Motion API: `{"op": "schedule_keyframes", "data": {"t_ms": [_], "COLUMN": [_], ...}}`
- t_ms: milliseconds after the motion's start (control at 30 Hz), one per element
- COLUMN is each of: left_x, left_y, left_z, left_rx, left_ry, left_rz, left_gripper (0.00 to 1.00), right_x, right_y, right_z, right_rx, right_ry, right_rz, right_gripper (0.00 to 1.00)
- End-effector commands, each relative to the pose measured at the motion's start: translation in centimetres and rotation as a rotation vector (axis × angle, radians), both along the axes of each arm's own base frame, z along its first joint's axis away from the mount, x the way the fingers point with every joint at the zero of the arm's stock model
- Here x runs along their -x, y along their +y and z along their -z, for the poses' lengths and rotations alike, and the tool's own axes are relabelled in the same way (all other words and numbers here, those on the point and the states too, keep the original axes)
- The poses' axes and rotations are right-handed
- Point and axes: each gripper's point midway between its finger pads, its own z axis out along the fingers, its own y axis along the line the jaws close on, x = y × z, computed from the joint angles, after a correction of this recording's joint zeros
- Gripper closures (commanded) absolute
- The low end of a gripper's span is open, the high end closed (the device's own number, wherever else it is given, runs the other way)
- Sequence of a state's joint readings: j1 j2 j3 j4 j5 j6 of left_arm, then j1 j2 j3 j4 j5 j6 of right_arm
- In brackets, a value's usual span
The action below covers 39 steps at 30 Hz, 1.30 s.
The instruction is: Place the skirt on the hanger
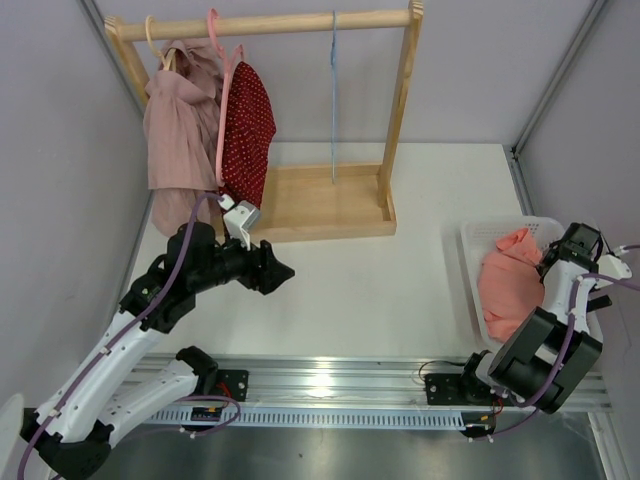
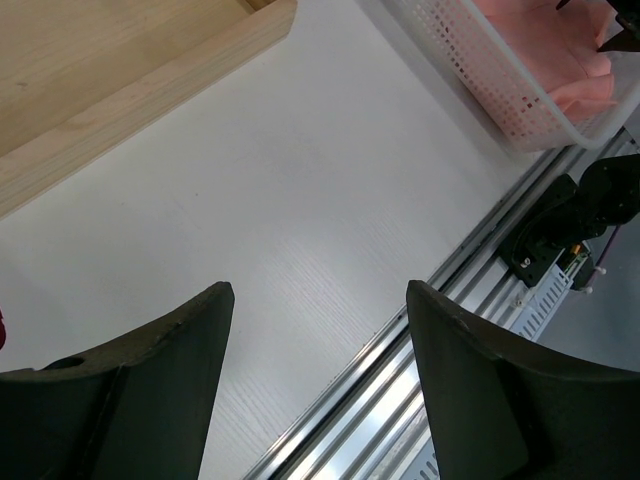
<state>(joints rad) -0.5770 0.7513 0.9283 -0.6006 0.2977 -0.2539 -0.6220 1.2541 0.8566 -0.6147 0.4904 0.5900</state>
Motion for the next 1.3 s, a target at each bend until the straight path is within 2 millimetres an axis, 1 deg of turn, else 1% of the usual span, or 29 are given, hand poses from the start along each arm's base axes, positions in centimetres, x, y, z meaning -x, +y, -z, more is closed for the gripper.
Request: {"op": "schedule_keyframes", "data": {"t_ms": [0,100,133,200,233,267,333,400,433,567,600,633,667,700,733,800,1000,1033,1167,1233,1267], "left_x": [0.1,0.2,0.2,0.2,0.2,0.2,0.2,0.1,0.2,0.2,0.2,0.3,0.3,0.3,0.4,0.4,0.6,0.7,0.8,0.9,0.9], "left_y": [-0.7,-0.7,-0.7,-0.7,-0.7,-0.7,-0.7,-0.6,-0.6,-0.6,-0.6,-0.6,-0.6,-0.6,-0.6,-0.7,-0.6,-0.6,-0.5,-0.6,-0.6], "left_z": [-0.9,-1.1,-0.9,-0.9,-0.8,-0.8,-0.9,-1.0,-0.9,-1.0,-1.0,-1.0,-1.0,-1.1,-1.0,-0.9,-1.0,-1.1,-1.2,-1.2,-1.2], "left_rx": [0.021,0.023,0.021,0.022,0.02,0.02,0.023,0.023,0.022,0.022,0.022,0.023,0.023,0.024,0.025,0.024,0.027,0.029,0.031,0.032,0.031], "left_ry": [-0.025,-0.027,-0.024,-0.026,-0.023,-0.023,-0.029,-0.03,-0.029,-0.032,-0.032,-0.031,-0.029,-0.032,-0.029,-0.024,-0.026,-0.028,-0.031,-0.032,-0.031], "left_rz": [0.041,0.046,0.046,0.046,0.044,0.044,0.043,0.04,0.042,0.039,0.041,0.044,0.046,0.045,0.047,0.051,0.054,0.056,0.057,0.06,0.059], "left_gripper": [0.25,0.25,0.25,0.25,0.25,0.25,0.25,0.25,0.25,0.25,0.25,0.25,0.25,0.25,0.25,0.25,0.25,0.25,0.25,0.25,0.25], "right_x": [-0.3,-0.4,-0.5,-0.6,-0.7,-0.8,-1.0,-1.1,-1.1,-1.3,-1.0,-0.5,0.0,0.6,1.1,1.4,1.0,1.0,0.2,-0.1,-0.5], "right_y": [-1.4,-1.3,-1.2,-1.1,-1.0,-1.0,-1.0,-1.0,-1.0,-0.8,-0.7,-1.1,-1.2,-1.3,-1.4,-1.4,-1.8,-1.7,-1.5,-0.8,-0.8], "right_z": [-0.5,0.3,0.4,0.4,0.4,0.3,-0.1,-0.5,-0.6,-0.9,-1.0,-1.6,-1.7,-2.0,-1.7,-1.3,0.9,1.7,3.3,4.1,3.8], "right_rx": [0.042,0.031,0.024,0.026,0.022,0.023,0.029,0.036,0.038,0.036,0.034,0.06,0.07,0.081,0.076,0.066,0.007,-0.01,-0.038,-0.062,-0.048], "right_ry": [0.002,0.003,-0.004,-0.009,-0.014,-0.023,-0.034,-0.045,-0.046,-0.053,-0.039,-0.022,-0.013,-0.008,-0.001,-0.004,0.01,0.023,-0.01,-0.022,-0.044], "right_rz": [0.033,0.026,0.018,0.013,0.007,0.003,-0.007,-0.012,-0.013,-0.026,-0.022,0.0,0.026,0.044,0.061,0.073,0.081,0.081,0.07,0.048,0.033], "right_gripper": [0.05,0.09,0.18,0.27,0.45,0.58,0.86,0.97,1.0,1.0,0.96,0.75,0.65,0.39,0.25,0.05,0.01,0.01,0.01,0.07,0.11]}}
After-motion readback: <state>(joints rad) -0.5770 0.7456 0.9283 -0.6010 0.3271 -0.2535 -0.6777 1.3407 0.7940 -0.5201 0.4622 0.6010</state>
